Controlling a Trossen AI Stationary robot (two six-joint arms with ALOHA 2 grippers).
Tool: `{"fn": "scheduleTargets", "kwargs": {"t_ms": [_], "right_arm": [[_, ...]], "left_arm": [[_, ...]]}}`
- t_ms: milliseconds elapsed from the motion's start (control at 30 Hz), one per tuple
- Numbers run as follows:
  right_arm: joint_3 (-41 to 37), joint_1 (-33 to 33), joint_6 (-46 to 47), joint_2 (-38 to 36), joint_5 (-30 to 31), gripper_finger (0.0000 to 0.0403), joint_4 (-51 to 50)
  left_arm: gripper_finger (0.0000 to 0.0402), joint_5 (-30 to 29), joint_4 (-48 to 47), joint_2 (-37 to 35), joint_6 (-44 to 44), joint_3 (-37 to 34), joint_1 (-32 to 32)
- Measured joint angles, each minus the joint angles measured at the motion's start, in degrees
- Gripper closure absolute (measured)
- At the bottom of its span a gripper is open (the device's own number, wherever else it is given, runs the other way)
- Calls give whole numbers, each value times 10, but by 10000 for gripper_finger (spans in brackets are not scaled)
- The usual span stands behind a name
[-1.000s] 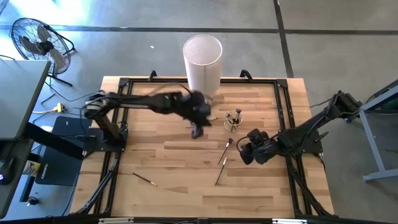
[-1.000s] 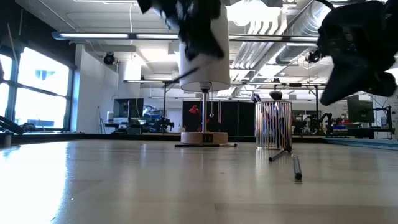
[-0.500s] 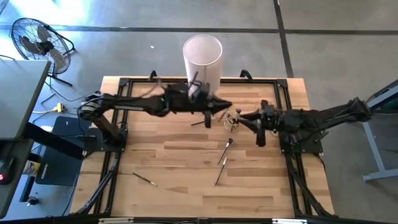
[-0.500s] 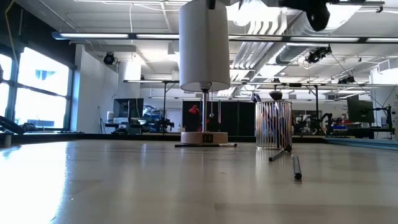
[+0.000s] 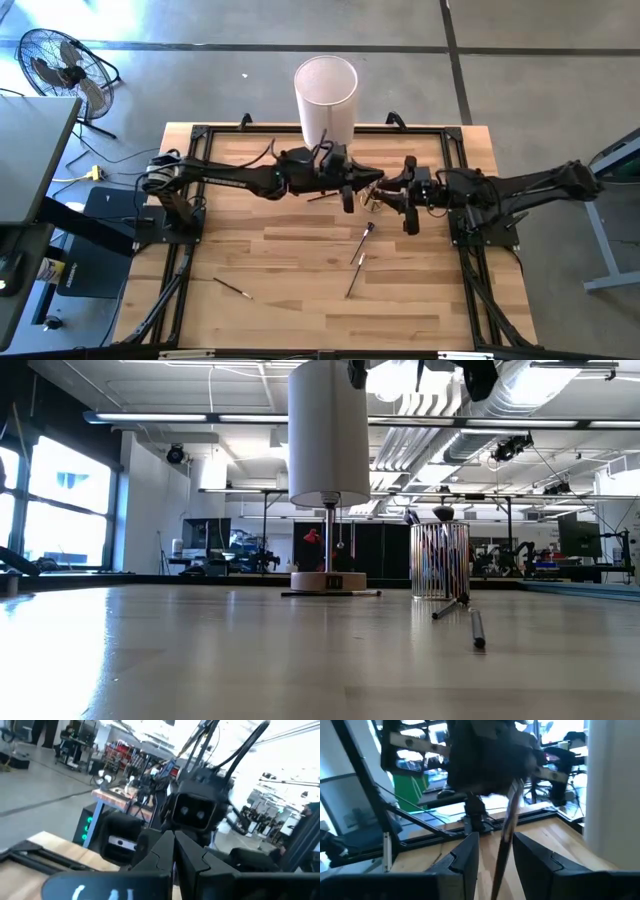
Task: Pick & Place Makeup Brushes
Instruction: Put the black foundation brush into the makeup brush holder
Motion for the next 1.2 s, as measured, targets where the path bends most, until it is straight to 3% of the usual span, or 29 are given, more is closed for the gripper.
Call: {"fn": "scheduleTargets", "kwargs": {"t_ms": [233, 433, 800, 1033, 1200], "right_arm": [[-1, -21, -2, 35, -7, 295, 36], [-1, -35, -17, 35, -36, 381, 67], [-2, -40, -43, 35, -61, 383, 56], [-1, -40, -61, 31, -11, 375, -25], [-1, -42, -110, 26, 75, 383, -92]], "left_arm": [[401, 0, -3, -2, 0, 1, 0], [401, -1, -6, -2, 1, 1, 0], [368, 9, -20, -2, 2, 1, 0], [323, -2, -37, -2, 4, 1, 0], [297, -17, -69, -2, 22, 1, 0]]}}
